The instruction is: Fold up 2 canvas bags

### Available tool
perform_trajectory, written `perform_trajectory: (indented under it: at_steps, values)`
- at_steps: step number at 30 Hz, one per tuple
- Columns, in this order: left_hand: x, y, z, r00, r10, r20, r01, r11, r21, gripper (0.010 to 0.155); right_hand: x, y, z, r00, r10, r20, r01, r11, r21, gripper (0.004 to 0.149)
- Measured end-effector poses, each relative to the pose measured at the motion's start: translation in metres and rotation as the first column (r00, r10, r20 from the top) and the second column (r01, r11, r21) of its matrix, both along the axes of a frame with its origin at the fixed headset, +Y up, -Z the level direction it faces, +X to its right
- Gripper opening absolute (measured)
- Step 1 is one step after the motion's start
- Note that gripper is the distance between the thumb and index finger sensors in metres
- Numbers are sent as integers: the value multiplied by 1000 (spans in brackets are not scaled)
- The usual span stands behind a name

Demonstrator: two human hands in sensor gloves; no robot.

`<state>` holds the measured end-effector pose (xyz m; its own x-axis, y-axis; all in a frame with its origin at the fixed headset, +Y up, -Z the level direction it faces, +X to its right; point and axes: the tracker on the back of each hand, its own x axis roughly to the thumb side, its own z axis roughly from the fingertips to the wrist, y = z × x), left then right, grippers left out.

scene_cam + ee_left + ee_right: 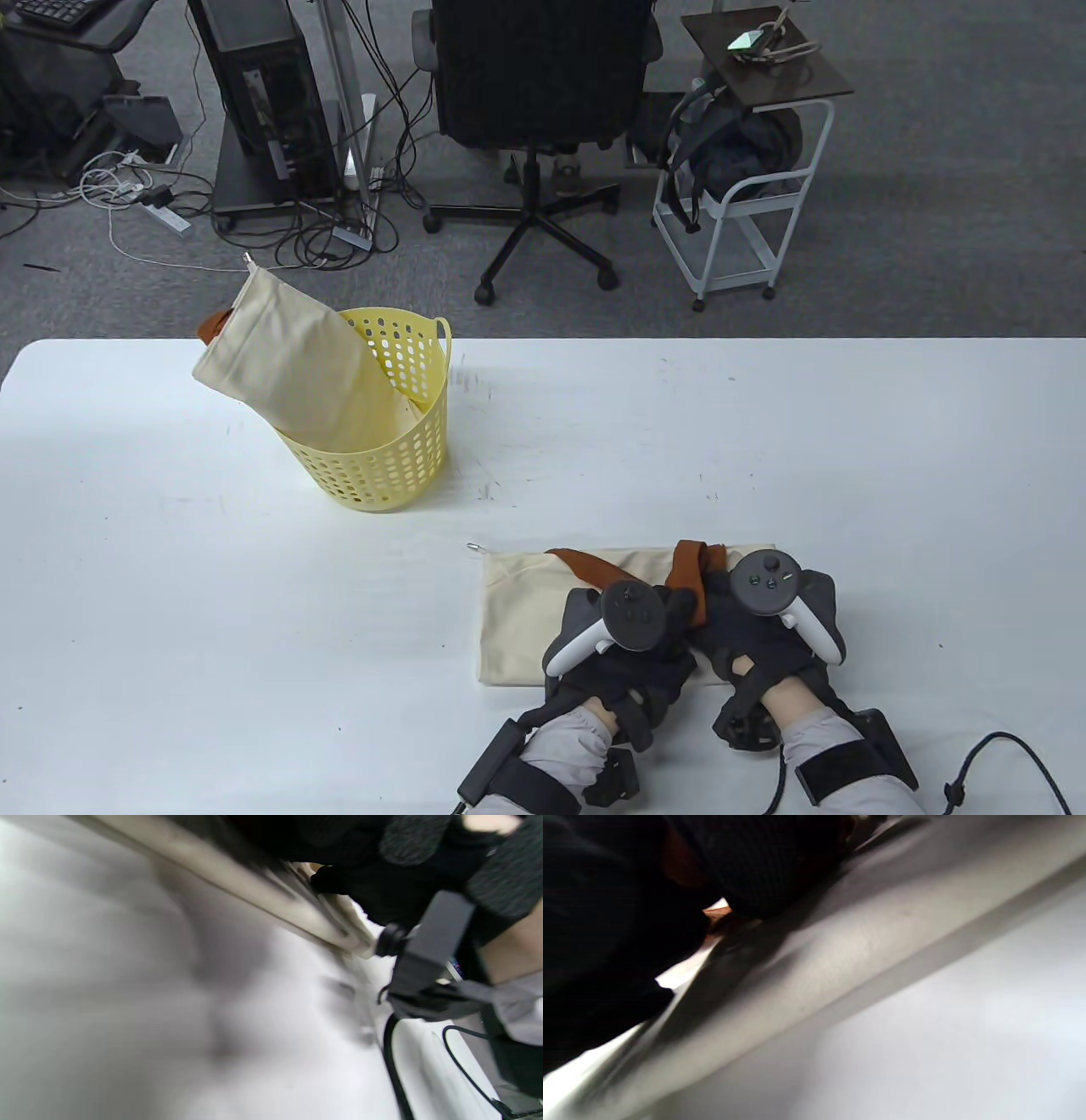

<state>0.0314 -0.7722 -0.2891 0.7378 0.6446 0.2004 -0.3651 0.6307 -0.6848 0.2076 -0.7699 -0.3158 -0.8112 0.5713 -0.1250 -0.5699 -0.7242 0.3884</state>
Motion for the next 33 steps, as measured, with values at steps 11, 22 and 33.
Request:
perform_trajectory:
  at_steps: [11, 22, 33]
  values:
    - [2, -11, 4, 992, -120, 27, 119, 992, 42, 71, 20, 4, -6, 983, -161, -84, 155, 986, -65, 47]
    - [5, -11, 4, 988, -154, 27, 153, 987, 53, 67, 27, 2, -5, 925, -378, -31, 376, 925, -61, 50]
    - [6, -11, 2, 987, -157, 41, 155, 987, 37, 64, 15, 4, 2, 958, -280, 64, 280, 960, 7, 64]
